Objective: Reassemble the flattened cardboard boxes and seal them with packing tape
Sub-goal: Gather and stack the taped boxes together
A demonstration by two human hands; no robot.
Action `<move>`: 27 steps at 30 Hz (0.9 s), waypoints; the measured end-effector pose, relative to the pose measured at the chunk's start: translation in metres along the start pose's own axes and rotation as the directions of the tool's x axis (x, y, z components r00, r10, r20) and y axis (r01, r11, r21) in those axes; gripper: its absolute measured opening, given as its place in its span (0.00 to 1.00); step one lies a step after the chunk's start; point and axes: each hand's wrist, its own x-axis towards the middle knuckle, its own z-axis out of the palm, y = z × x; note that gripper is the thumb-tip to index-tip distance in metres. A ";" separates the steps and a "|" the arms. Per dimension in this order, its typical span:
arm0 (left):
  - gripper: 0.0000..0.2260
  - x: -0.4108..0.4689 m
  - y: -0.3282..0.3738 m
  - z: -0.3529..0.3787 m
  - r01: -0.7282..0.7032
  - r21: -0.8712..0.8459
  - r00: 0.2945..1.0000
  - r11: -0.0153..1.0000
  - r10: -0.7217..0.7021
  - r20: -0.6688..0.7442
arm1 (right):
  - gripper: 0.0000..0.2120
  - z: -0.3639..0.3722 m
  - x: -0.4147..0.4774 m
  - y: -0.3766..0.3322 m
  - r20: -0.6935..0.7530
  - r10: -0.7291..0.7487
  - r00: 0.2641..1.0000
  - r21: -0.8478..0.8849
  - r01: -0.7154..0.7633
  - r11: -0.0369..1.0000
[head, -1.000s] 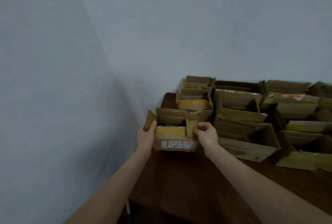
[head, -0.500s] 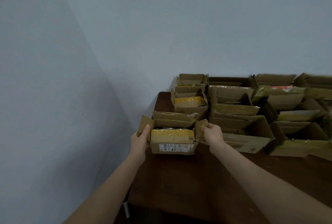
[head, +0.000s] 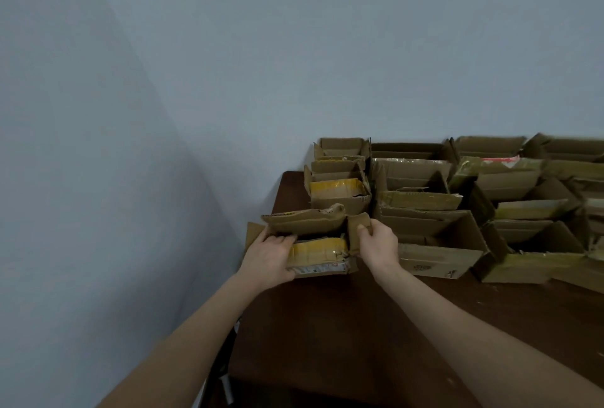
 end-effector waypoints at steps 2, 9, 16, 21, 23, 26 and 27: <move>0.17 -0.007 -0.003 0.005 -0.105 -0.015 0.970 0.994 0.099 -0.220 | 0.07 -0.004 0.005 0.004 -0.010 0.085 0.996 0.087 -0.083 0.993; 0.15 -0.008 -0.005 0.011 -0.308 0.079 0.784 0.948 0.300 -0.544 | 0.15 -0.014 0.012 0.000 0.079 0.366 0.927 0.417 -0.364 0.833; 0.21 -0.008 -0.006 0.027 -0.267 0.102 0.867 0.958 0.285 -0.408 | 0.16 -0.021 0.012 -0.003 0.124 0.361 0.924 0.467 -0.376 0.800; 0.31 -0.009 0.012 0.005 -0.064 -0.153 0.948 0.986 0.012 -0.319 | 0.05 -0.021 0.020 -0.003 0.002 0.113 0.994 0.186 -0.112 0.976; 0.27 0.001 0.020 -0.006 0.046 -0.326 0.910 0.944 -0.174 -0.377 | 0.05 -0.018 0.019 -0.006 -0.004 0.056 0.998 0.129 -0.055 0.990; 0.13 0.011 0.016 -0.013 0.116 -0.235 0.834 0.965 -0.223 -0.505 | 0.09 -0.017 0.020 -0.006 -0.007 0.062 0.998 0.125 -0.060 0.990; 0.18 0.012 0.013 -0.015 0.171 -0.203 0.839 0.964 -0.251 -0.482 | 0.11 -0.018 0.022 -0.005 -0.018 0.094 0.995 0.157 -0.090 0.983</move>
